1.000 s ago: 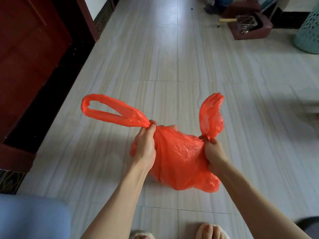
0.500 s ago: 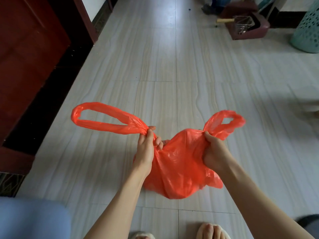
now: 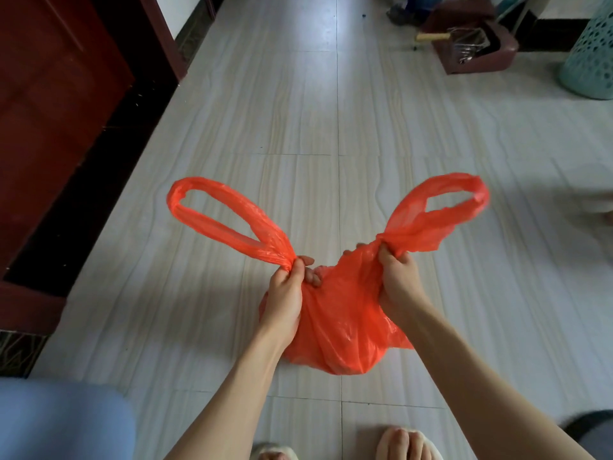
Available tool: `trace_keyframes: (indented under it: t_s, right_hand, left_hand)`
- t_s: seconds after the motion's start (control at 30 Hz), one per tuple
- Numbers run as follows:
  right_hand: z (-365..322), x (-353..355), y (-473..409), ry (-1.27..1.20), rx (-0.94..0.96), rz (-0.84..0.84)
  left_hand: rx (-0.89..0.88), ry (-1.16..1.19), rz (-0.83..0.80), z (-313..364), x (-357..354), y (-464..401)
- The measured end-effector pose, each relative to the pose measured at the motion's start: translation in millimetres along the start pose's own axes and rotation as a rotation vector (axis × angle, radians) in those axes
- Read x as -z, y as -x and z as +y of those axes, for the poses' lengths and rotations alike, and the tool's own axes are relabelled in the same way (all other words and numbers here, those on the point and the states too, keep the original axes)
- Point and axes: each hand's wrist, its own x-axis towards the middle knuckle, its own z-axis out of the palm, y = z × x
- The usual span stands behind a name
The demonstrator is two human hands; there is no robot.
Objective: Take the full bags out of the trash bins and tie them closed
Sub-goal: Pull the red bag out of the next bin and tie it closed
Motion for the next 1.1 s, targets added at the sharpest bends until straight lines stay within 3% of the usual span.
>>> trace_keyframes:
  t_s: [0.1, 0.27, 0.37, 0.47, 0.57, 0.67, 0.77, 0.9, 1.03, 1.1]
  right_hand:
    - [-3, -1, 3, -0.110, 0.006, -0.048]
    - [3, -3, 1, 0.065, 0.101, 0.080]
    - [5, -3, 0, 0.065, 0.002, 0.004]
    - [15, -5, 2, 0.132, -0.026, -0.109]
    - [27, -8, 10, 0.269, -0.015, -0.112]
    - [27, -9, 12, 0.354, 0.097, -0.043]
    - [22, -7, 11, 0.279, 0.193, -0.022]
    - [23, -6, 9, -0.030, 0.047, -0.035]
    - [25, -5, 7, -0.095, -0.171, -0.104]
    - [21, -4, 8, -0.115, -0.270, -0.180]
  left_hand:
    - [-0.021, -0.036, -0.020, 0, -3, 2]
    - [0.016, -0.062, -0.052, -4, -5, 4]
    - [0.036, 0.001, 0.083, -1, -7, 4]
    - [-0.005, 0.061, 0.069, 9, -14, 9]
    - [-0.014, 0.042, 0.076, 10, -20, 10]
    - [0.090, 0.078, 0.023, 12, -21, 9]
    - [0.222, 0.188, -0.020, 19, -16, 9]
    - [0.342, 0.094, 0.007, 19, -14, 5]
    - [0.174, -0.015, 0.100, 3, -16, 2]
    - [0.187, 0.024, 0.152, 2, -13, 1]
